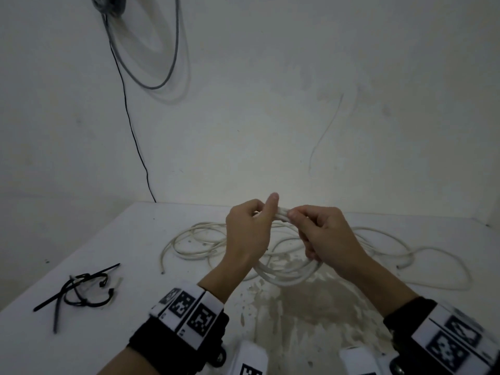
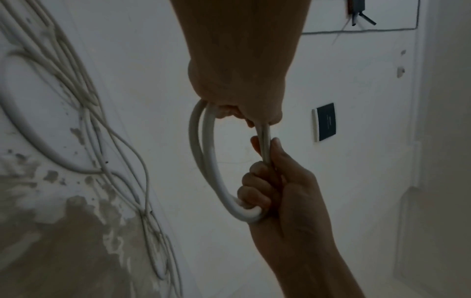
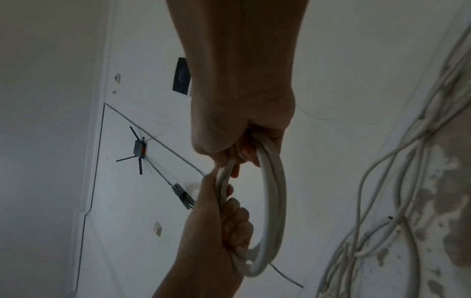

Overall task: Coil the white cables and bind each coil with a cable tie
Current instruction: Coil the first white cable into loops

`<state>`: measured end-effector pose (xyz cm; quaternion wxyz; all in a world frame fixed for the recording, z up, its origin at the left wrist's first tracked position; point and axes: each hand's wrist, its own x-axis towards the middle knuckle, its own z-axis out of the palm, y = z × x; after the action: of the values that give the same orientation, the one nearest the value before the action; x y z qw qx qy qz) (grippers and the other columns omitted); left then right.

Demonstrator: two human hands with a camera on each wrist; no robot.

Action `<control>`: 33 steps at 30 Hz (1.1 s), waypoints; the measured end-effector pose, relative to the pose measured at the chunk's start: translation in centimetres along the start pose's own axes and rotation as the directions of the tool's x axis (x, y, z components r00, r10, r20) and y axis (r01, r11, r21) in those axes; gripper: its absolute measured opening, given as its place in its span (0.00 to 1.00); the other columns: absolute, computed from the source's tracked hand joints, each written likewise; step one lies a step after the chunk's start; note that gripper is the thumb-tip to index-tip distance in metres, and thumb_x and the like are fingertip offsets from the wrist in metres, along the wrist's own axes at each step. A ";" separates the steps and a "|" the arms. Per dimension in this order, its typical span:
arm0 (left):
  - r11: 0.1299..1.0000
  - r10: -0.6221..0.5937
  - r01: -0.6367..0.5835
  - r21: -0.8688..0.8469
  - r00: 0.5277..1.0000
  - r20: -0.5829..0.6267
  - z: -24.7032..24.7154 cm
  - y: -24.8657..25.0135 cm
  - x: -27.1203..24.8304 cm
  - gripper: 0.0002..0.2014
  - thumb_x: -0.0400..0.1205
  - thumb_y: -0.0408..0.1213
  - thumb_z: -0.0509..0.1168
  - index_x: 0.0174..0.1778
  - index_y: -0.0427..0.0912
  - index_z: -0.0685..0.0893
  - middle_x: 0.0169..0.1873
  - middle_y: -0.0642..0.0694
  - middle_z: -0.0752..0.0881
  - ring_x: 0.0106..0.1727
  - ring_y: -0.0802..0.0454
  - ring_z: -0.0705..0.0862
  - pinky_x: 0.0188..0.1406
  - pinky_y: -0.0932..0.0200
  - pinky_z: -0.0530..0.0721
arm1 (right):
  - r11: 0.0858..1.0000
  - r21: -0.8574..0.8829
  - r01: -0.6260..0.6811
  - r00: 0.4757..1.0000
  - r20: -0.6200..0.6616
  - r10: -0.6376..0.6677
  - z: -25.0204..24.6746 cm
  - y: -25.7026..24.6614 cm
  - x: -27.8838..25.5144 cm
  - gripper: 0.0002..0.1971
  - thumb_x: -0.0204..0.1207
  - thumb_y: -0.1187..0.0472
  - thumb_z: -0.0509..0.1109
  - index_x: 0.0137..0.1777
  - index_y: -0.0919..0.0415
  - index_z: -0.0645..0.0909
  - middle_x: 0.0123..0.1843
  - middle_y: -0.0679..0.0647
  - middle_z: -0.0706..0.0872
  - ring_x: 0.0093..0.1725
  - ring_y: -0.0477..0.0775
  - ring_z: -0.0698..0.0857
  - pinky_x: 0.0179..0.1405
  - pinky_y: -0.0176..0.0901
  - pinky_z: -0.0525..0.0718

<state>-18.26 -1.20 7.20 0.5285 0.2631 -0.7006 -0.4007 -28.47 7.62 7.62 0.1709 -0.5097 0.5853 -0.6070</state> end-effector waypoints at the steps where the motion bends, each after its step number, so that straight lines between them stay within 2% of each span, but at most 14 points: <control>1: 1.000 -0.011 0.011 -0.004 1.000 0.003 0.0 -0.1 0.2 0.25 0.81 0.47 0.64 0.27 0.28 0.81 0.10 0.55 0.68 0.16 0.60 0.65 0.19 0.70 0.64 | 0.999 0.044 -0.020 1.000 0.014 0.020 0.0 0.1 0.0 0.11 0.80 0.62 0.66 0.40 0.53 0.87 0.19 0.46 0.69 0.18 0.47 0.66 0.20 0.39 0.70; 3: 0.999 -0.032 0.031 -0.020 0.999 -0.040 -0.2 -0.1 0.7 0.24 0.81 0.44 0.64 0.27 0.26 0.81 0.08 0.55 0.64 0.15 0.59 0.62 0.17 0.69 0.61 | 0.989 0.143 -0.040 0.998 0.052 0.033 -0.1 0.5 -0.2 0.08 0.77 0.59 0.69 0.54 0.56 0.86 0.23 0.46 0.75 0.22 0.47 0.72 0.25 0.40 0.77; 5: 0.998 -0.051 0.045 -0.047 0.991 -0.122 -0.3 0.0 1.3 0.25 0.81 0.44 0.64 0.25 0.26 0.78 0.09 0.54 0.61 0.16 0.58 0.60 0.17 0.67 0.60 | 0.988 0.148 -0.044 0.998 0.050 0.037 -0.3 1.2 -0.5 0.22 0.70 0.59 0.73 0.65 0.54 0.78 0.32 0.51 0.83 0.31 0.49 0.82 0.35 0.39 0.84; 7: 0.997 -0.054 0.045 -0.056 0.984 -0.170 -0.6 -0.1 1.8 0.26 0.81 0.45 0.64 0.23 0.27 0.73 0.10 0.53 0.60 0.18 0.57 0.59 0.18 0.66 0.60 | 0.998 0.067 -0.008 1.000 0.027 0.006 -0.3 1.7 -0.8 0.30 0.68 0.65 0.77 0.70 0.52 0.73 0.42 0.56 0.87 0.39 0.54 0.87 0.44 0.43 0.87; 9: 0.998 -0.046 0.038 -0.047 0.984 -0.175 -1.0 -0.2 2.0 0.25 0.81 0.44 0.64 0.20 0.34 0.72 0.10 0.53 0.60 0.17 0.57 0.60 0.19 0.66 0.60 | 0.999 0.013 0.038 0.999 0.033 -0.039 -0.1 1.7 -1.0 0.31 0.69 0.71 0.75 0.72 0.54 0.73 0.45 0.60 0.87 0.43 0.57 0.90 0.47 0.48 0.89; 11: 0.999 -0.041 0.036 -0.039 0.988 -0.147 -1.4 -0.4 2.1 0.25 0.81 0.45 0.64 0.20 0.35 0.72 0.11 0.54 0.60 0.18 0.57 0.59 0.21 0.64 0.61 | 0.998 0.060 0.028 0.998 0.051 -0.031 0.1 1.3 -1.1 0.28 0.72 0.73 0.72 0.71 0.57 0.74 0.44 0.64 0.88 0.43 0.59 0.91 0.45 0.51 0.90; 14: 1.000 -0.005 0.005 0.006 0.999 -0.054 -2.0 -0.5 2.2 0.28 0.82 0.48 0.62 0.23 0.28 0.72 0.12 0.54 0.59 0.17 0.57 0.58 0.20 0.65 0.61 | 0.991 0.128 -0.027 0.994 0.105 0.013 -0.3 0.7 -1.0 0.19 0.78 0.72 0.65 0.68 0.59 0.77 0.39 0.66 0.88 0.40 0.59 0.92 0.39 0.46 0.90; 17: 0.992 0.025 -0.033 0.121 0.998 0.065 -2.6 -0.4 2.1 0.27 0.83 0.53 0.57 0.22 0.40 0.78 0.08 0.53 0.65 0.13 0.58 0.64 0.16 0.70 0.61 | 0.991 0.133 -0.008 0.995 0.095 -0.005 -0.3 0.2 -0.8 0.12 0.82 0.70 0.59 0.57 0.61 0.82 0.33 0.62 0.84 0.34 0.57 0.91 0.33 0.44 0.89; 20: 0.980 0.038 -0.062 0.191 0.991 0.130 -2.6 -0.6 1.7 0.28 0.84 0.54 0.53 0.22 0.40 0.68 0.15 0.51 0.66 0.17 0.57 0.62 0.21 0.63 0.62 | 0.986 0.169 -0.004 0.999 0.034 -0.001 0.6 0.6 -0.7 0.11 0.84 0.68 0.56 0.49 0.60 0.80 0.28 0.55 0.75 0.27 0.53 0.85 0.31 0.43 0.87; 23: 0.980 0.044 -0.057 0.191 0.996 0.074 -2.5 -1.1 0.9 0.28 0.85 0.53 0.52 0.20 0.42 0.63 0.17 0.49 0.63 0.18 0.56 0.61 0.20 0.64 0.60 | 0.966 0.243 -0.090 0.995 0.064 0.077 1.8 0.5 -0.6 0.08 0.84 0.68 0.55 0.47 0.63 0.75 0.28 0.55 0.72 0.22 0.54 0.79 0.29 0.50 0.87; 25: 0.982 0.035 -0.045 0.185 0.998 0.053 -2.6 -1.3 0.3 0.29 0.85 0.52 0.53 0.18 0.42 0.62 0.15 0.50 0.63 0.17 0.56 0.61 0.18 0.65 0.61 | 0.986 0.159 -0.043 0.996 0.079 0.031 2.5 0.3 -0.4 0.05 0.82 0.66 0.60 0.54 0.58 0.74 0.34 0.56 0.77 0.21 0.54 0.78 0.27 0.52 0.87; 28: 0.980 0.035 -0.043 0.194 0.998 0.045 -3.5 -1.8 0.0 0.29 0.86 0.49 0.52 0.17 0.43 0.63 0.14 0.51 0.63 0.16 0.56 0.63 0.18 0.65 0.62 | 0.971 -0.175 0.166 0.984 0.100 -0.150 3.6 0.3 -0.1 0.14 0.79 0.60 0.68 0.63 0.46 0.76 0.41 0.56 0.84 0.22 0.50 0.81 0.22 0.44 0.87; 30: 0.979 0.033 -0.043 0.197 0.998 0.053 -4.5 -2.2 0.2 0.28 0.86 0.49 0.51 0.19 0.40 0.68 0.16 0.49 0.66 0.17 0.57 0.64 0.19 0.66 0.63 | 0.937 -0.240 0.254 0.964 0.137 -0.226 4.4 0.3 0.1 0.11 0.80 0.60 0.66 0.60 0.48 0.79 0.37 0.62 0.83 0.22 0.49 0.81 0.21 0.43 0.87; 33: 0.978 0.049 -0.075 0.194 0.990 0.134 -6.8 -3.0 0.1 0.23 0.86 0.49 0.50 0.34 0.39 0.80 0.23 0.51 0.74 0.21 0.62 0.71 0.24 0.72 0.69 | 0.953 -0.217 0.214 0.971 0.149 -0.184 6.0 0.7 0.5 0.09 0.81 0.59 0.63 0.59 0.55 0.81 0.34 0.66 0.80 0.20 0.50 0.79 0.19 0.45 0.87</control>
<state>-12.01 -4.81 5.50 0.4658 0.2663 -0.7774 -0.3282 -24.01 3.82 5.96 0.0853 -0.6203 0.5853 -0.5151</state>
